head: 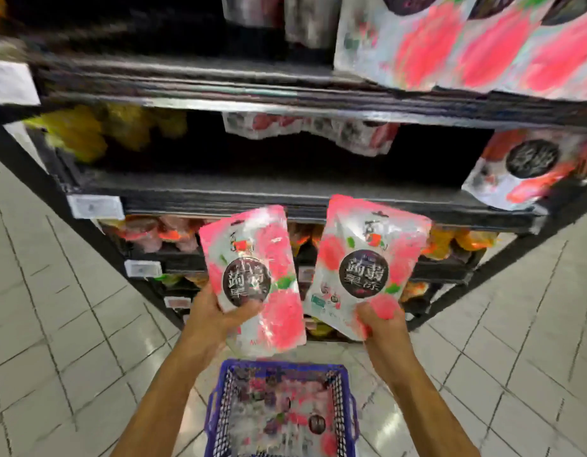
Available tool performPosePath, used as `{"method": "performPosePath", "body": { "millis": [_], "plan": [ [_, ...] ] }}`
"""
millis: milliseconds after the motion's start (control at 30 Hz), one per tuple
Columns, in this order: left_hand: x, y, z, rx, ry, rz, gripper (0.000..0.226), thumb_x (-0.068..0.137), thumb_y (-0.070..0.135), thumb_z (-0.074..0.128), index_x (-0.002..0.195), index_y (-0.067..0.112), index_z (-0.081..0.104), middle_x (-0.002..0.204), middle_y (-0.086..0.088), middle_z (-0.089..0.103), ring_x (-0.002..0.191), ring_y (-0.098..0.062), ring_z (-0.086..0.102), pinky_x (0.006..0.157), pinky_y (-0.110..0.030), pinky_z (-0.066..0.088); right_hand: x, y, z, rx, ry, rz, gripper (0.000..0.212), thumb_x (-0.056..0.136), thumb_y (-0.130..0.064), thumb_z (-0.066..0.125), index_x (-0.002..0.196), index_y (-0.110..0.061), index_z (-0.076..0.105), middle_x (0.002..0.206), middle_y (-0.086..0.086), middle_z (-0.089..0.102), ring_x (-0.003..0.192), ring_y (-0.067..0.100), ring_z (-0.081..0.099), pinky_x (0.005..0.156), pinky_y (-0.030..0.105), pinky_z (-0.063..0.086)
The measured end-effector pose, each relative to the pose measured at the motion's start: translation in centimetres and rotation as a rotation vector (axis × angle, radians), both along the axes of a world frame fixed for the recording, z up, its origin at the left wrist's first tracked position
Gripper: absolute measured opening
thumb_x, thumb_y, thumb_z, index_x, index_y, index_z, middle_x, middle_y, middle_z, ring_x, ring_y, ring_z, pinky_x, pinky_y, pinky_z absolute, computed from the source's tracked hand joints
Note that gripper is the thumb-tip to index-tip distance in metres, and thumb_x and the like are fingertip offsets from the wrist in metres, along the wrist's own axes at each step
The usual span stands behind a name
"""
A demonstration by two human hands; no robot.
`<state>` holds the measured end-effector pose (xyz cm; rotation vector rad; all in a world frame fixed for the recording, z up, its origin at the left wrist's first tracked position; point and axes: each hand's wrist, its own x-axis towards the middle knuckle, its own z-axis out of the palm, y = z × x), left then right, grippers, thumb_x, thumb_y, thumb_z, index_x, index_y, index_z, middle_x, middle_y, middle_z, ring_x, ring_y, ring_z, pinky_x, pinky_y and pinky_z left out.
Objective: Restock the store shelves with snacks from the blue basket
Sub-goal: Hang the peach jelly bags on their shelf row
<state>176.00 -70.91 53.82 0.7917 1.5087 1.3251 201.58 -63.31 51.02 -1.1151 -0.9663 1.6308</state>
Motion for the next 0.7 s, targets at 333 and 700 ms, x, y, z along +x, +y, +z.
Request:
{"method": "performPosePath", "body": {
  "millis": [333,700],
  "plan": [
    [-1.3,1.1,14.2,0.279,0.106,0.042,0.047,0.041,0.043,0.089,0.084,0.043,0.073,0.082,0.004,0.078,0.067,-0.013,0.073,0.049,-0.031,0.058,-2.0,2.2,13.7,0.390,0.002,-0.208,0.046,0.044,-0.029,0.087,0.086,-0.025,0.069,0.075,-0.003,0.072,0.069,0.014,0.069,0.061,0.029,0.057],
    [-8.0,5.3,20.1,0.448,0.161,-0.140,0.050,0.056,0.033,0.092,0.100,0.028,0.069,0.097,-0.001,0.077,0.086,-0.018,0.075,0.061,-0.024,0.058,-7.6,4.3,19.2,0.603,-0.107,-0.384,0.044,0.052,-0.049,0.088,0.086,-0.027,0.072,0.083,0.000,0.075,0.077,0.014,0.071,0.064,0.023,0.056]
  ]
}}
